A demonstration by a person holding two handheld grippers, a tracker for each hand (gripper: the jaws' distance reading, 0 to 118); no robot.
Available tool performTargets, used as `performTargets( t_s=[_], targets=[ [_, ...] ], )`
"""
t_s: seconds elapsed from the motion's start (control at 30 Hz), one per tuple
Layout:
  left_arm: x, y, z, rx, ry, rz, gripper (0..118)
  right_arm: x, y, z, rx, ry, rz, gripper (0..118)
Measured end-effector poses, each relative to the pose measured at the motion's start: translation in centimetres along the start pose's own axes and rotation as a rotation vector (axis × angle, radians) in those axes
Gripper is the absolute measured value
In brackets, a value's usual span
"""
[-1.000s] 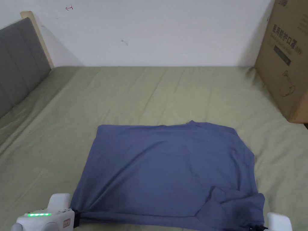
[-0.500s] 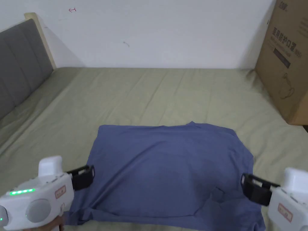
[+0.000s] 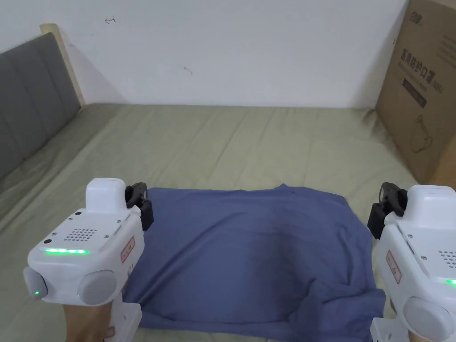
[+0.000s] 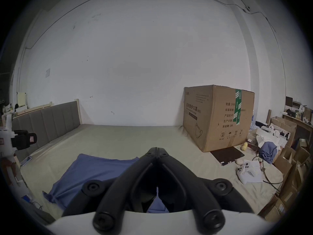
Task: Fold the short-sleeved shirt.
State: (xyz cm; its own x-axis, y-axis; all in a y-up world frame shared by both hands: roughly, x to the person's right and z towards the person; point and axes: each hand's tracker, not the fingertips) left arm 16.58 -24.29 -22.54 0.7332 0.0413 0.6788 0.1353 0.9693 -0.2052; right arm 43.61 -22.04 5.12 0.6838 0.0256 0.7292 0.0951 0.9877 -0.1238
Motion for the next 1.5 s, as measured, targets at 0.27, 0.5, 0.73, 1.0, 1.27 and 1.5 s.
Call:
performTargets(
  t_s=[0.27,0.5,0.73,1.0,1.27,1.5],
  targets=[
    [-3.1,-3.7,-1.2,-0.325,0.009,0.051,0,-0.1,-0.7,0.4,-0.033,0.024,-0.003,0],
    [-8.2,-11.0,-1.4,-0.627,0.068,0.137,54,0.0,-2.4,-0.1,-0.091,0.04,-0.002,0],
    [-10.2,-16.3,-2.6,-0.761,0.154,0.131,105,0.1,-4.3,-0.4,-0.149,0.04,0.01,0],
    [-10.4,-18.5,-3.5,-0.776,0.101,0.143,4,1.9,-7.1,-0.1,-0.253,-0.003,-0.013,0],
    [-9.9,-16.1,-2.3,-0.683,0.08,0.157,4,4.2,-16.8,-1.6,-0.647,-0.044,-0.032,101],
    [-10.0,-15.3,-2.3,-0.673,0.072,0.149,4,4.4,-22.3,-2.1,-0.782,-0.043,-0.051,86]
  ],
)
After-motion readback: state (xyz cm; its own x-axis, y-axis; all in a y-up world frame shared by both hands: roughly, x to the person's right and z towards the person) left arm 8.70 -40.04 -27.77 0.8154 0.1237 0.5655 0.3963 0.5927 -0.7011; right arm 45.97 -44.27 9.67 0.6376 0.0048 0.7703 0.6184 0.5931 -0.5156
